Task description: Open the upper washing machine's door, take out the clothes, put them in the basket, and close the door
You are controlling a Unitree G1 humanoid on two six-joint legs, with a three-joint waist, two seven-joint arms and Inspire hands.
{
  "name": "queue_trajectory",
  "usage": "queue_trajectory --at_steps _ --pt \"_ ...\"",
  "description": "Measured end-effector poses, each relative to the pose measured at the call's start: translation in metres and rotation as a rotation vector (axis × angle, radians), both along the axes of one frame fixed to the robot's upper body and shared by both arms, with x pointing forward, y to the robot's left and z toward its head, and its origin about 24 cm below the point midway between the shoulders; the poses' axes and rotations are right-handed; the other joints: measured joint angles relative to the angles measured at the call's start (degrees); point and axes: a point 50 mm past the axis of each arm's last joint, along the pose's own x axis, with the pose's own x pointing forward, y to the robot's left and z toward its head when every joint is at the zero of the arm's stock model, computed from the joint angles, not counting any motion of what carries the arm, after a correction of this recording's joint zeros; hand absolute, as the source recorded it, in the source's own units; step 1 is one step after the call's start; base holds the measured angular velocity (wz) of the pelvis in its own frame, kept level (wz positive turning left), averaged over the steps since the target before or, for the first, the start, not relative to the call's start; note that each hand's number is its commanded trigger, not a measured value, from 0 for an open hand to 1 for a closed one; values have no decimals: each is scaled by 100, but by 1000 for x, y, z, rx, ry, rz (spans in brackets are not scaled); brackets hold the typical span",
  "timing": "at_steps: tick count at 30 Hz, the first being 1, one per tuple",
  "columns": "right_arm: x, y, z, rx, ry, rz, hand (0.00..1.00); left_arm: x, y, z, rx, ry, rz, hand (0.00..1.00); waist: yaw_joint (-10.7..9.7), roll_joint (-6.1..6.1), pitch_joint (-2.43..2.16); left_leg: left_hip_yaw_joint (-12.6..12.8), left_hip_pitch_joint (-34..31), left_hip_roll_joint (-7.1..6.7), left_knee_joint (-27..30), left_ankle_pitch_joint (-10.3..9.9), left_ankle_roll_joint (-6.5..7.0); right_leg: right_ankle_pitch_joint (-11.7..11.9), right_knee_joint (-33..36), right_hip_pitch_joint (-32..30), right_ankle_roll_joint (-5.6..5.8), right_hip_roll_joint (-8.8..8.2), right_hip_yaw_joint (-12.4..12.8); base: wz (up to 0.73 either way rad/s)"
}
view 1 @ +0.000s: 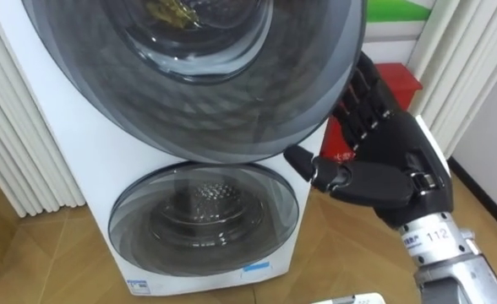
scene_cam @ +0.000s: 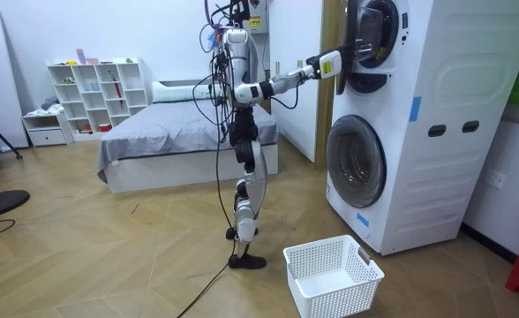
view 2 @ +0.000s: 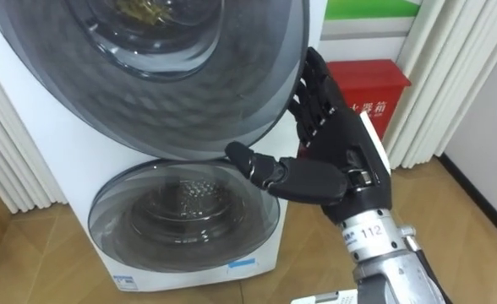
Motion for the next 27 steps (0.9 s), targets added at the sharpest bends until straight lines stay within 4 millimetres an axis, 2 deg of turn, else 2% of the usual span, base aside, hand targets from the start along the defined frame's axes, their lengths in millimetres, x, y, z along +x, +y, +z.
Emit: queue_trajectory --at_steps 18,22,27 --pt "-1 2 2 -41 4 10 0 8 4 1 -33 -4 -15 0 0 21 -6 2 2 3 -15 1 1 0 22 -5 0 -3 -3 0" --pt "-2 3 4 -39 -5 17 0 12 5 2 -27 -9 -34 0 16 -4 -10 30 -41 4 2 7 -6 2 20 -80 -4 0 6 -6" --pt "-3 5 6 -37 -16 19 0 21 12 4 -7 -27 -58 0 154 -85 -5 145 -43 40 8 18 -18 13 82 -186 -22 23 -5 -18"
